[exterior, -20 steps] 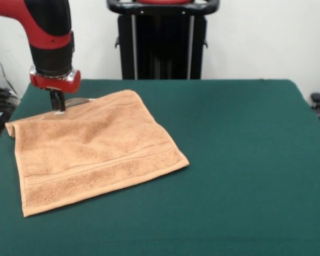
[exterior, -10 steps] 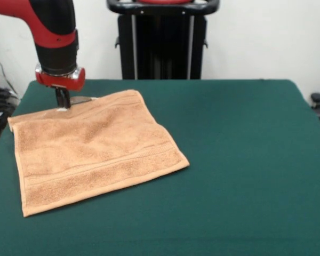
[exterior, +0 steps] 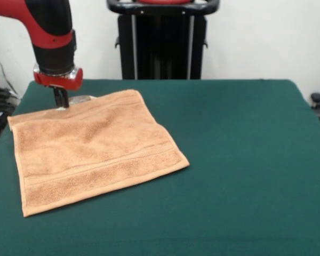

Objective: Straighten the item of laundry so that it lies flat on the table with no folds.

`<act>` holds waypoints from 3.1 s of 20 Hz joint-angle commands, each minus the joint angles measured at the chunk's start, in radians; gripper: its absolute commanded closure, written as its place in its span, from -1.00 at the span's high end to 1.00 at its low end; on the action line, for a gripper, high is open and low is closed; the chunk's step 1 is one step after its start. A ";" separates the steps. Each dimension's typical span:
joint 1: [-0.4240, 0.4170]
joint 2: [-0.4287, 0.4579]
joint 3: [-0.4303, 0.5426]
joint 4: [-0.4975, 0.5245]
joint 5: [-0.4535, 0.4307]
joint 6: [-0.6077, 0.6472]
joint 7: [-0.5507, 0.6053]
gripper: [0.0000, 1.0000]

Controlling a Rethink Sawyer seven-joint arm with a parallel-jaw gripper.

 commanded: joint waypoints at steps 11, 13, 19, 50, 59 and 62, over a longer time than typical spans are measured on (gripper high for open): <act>0.031 0.024 0.052 0.151 -0.006 0.022 0.038 -1.00; 0.033 0.020 0.048 0.162 -0.007 0.013 0.047 -1.00; 0.037 0.023 0.029 0.200 -0.007 -0.029 0.089 -1.00; -0.027 0.010 0.068 0.159 -0.018 0.040 -0.034 -1.00; 0.000 -0.015 0.100 0.127 0.014 0.091 -0.040 -1.00; 0.014 -0.034 0.106 0.123 0.026 0.105 -0.036 -1.00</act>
